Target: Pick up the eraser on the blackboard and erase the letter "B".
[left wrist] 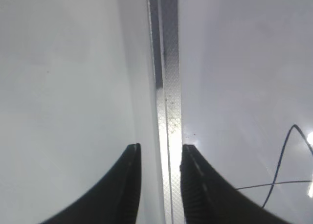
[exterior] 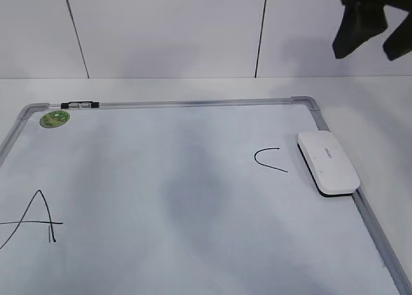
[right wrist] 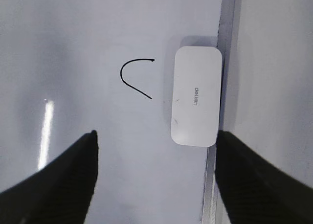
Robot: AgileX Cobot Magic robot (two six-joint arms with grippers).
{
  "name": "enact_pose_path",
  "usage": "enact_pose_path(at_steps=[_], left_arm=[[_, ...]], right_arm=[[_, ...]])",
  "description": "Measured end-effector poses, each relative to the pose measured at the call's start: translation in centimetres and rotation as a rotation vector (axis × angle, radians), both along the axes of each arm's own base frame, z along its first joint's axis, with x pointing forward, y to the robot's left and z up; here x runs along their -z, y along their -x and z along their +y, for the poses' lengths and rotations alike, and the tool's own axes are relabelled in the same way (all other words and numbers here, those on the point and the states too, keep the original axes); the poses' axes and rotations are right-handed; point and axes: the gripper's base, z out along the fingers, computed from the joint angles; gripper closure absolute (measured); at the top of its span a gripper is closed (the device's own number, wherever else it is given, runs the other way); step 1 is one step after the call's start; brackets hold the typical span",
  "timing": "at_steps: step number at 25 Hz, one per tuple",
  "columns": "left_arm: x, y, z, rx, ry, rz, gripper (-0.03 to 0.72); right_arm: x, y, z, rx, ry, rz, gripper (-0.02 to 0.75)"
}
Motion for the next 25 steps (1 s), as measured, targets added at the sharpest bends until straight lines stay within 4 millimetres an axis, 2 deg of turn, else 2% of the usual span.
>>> enact_pose_path(at_steps=[3,6,10,14,19,22,25], left_arm=[[-2.2,0.7,-0.1,-0.005,-0.007,-0.055,0.47],[-5.0,1.7,-0.2,-0.007,-0.011,-0.126,0.47],[-9.0,3.5,-0.6,-0.016,-0.016,-0.239,0.47],[-12.2,6.5,-1.1,-0.021,-0.011,-0.332,0.47],[-14.3,11.4,-1.7,-0.02,-0.016,-0.401,0.47],[-15.1,14.4,-2.1,-0.018,-0.021,-0.443,0.47],[-15.5,17.0,-2.4,-0.017,-0.026,-0.483,0.47]], right_arm=[[-1.6,1.9,-0.5,0.0,-0.013,-0.05,0.215],[-2.4,4.0,-1.1,0.0,-0.017,-0.076,0.231],[-1.9,7.0,-2.0,0.0,-0.001,-0.072,0.236],[-0.9,10.4,-2.9,0.001,0.006,-0.064,0.236],[-0.7,13.9,-3.9,0.002,-0.002,-0.099,0.236],[-1.2,14.9,-4.3,0.005,0.004,-0.139,0.236],[-1.2,15.0,-4.7,0.013,0.041,-0.154,0.236]])
